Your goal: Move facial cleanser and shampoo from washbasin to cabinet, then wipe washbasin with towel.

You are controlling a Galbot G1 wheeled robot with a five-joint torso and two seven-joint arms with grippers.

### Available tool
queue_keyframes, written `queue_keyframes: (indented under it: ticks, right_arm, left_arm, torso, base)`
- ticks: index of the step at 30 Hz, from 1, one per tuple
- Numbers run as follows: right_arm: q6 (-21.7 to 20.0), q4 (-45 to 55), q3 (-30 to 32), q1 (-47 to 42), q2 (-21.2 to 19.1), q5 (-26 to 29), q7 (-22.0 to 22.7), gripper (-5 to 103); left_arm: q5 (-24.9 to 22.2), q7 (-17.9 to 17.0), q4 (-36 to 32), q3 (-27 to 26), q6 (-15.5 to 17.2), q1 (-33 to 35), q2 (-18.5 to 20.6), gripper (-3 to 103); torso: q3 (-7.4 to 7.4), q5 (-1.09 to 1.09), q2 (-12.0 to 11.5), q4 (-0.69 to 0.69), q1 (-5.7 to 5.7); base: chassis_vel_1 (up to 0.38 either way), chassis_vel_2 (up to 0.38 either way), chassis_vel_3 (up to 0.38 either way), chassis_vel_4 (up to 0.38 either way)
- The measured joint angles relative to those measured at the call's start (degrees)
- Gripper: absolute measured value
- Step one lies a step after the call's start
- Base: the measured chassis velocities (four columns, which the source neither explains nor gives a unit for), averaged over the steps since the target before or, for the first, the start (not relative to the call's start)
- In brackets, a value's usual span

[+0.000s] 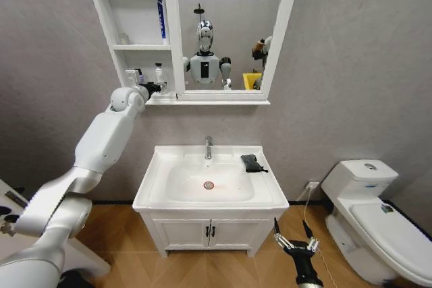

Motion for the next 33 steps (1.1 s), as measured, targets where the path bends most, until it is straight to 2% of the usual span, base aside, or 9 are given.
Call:
queue_keyframes:
  ticks: [5,9,13,14,17,18,20,23,33]
  right_arm:
    - [-2.0,1.0,-0.5,0.0,0.1,1.0,1.2,100]
    - [-3.8,1.8,-0.5,0.3,0.1,1.4,1.8,100]
    - [-4.5,2.5,-0.3,0.2,0.2,1.5,2.4,100]
    - [-4.5,2.5,-0.3,0.2,0.2,1.5,2.4,100]
    - [-4.3,2.4,-0.4,-0.2,0.4,1.2,2.5,100]
    - [-4.3,2.4,-0.4,-0.2,0.4,1.2,2.5,100]
    - [-4.0,2.4,-0.7,-0.6,0.6,0.9,2.5,100]
    - [-3.9,2.8,-1.1,-0.9,0.7,0.4,2.5,100]
    - [-4.0,3.5,-2.1,-0.5,0.6,-0.1,2.5,100]
  left_arm:
    - [-1.1,0.2,-10.4,-2.3,-1.2,8.2,3.9,100]
    - [-0.4,-1.9,-20.8,-5.3,-6.0,19.2,8.6,100]
    - [3.4,-3.2,-33.2,-14.4,-11.0,40.7,11.5,100]
    - [3.4,-3.2,-33.2,-14.4,-11.0,40.7,11.5,100]
    - [13.6,-1.7,-37.7,-23.9,-14.5,60.4,7.8,100]
    - [13.6,-1.7,-37.7,-23.9,-14.5,60.4,7.8,100]
    - [21.6,1.7,-40.9,-31.7,-17.5,75.7,2.0,100]
    - [26.3,5.4,-43.5,-38.6,-20.9,87.7,-3.0,100]
    - [30.3,11.0,-49.0,-47.7,-28.0,101.0,-11.1,100]
  torso:
    - [0.00,-0.01,0.0,-0.01,-0.01]
    - [-0.01,-0.01,0.0,0.02,-0.01]
    - [-0.01,0.00,0.0,0.00,-0.01]
    - [-0.01,0.00,0.0,0.00,-0.01]
    - [-0.01,-0.04,0.0,0.02,-0.02]
    - [-0.01,-0.04,0.0,0.02,-0.02]
    - [-0.02,-0.02,0.0,-0.01,-0.02]
    - [-0.02,0.00,0.0,0.04,-0.03]
    - [-0.01,0.02,0.0,-0.01,-0.01]
  base:
    - [0.000,0.000,0.000,0.000]
    - [0.000,0.000,0.000,0.000]
    - [0.000,0.000,0.000,0.000]
    - [0.000,0.000,0.000,0.000]
    - [0.000,0.000,0.000,0.000]
    - [0.000,0.000,0.000,0.000]
    - [0.000,0.000,0.000,0.000]
    - [0.000,0.000,0.000,0.000]
    - [0.000,0.000,0.000,0.000]
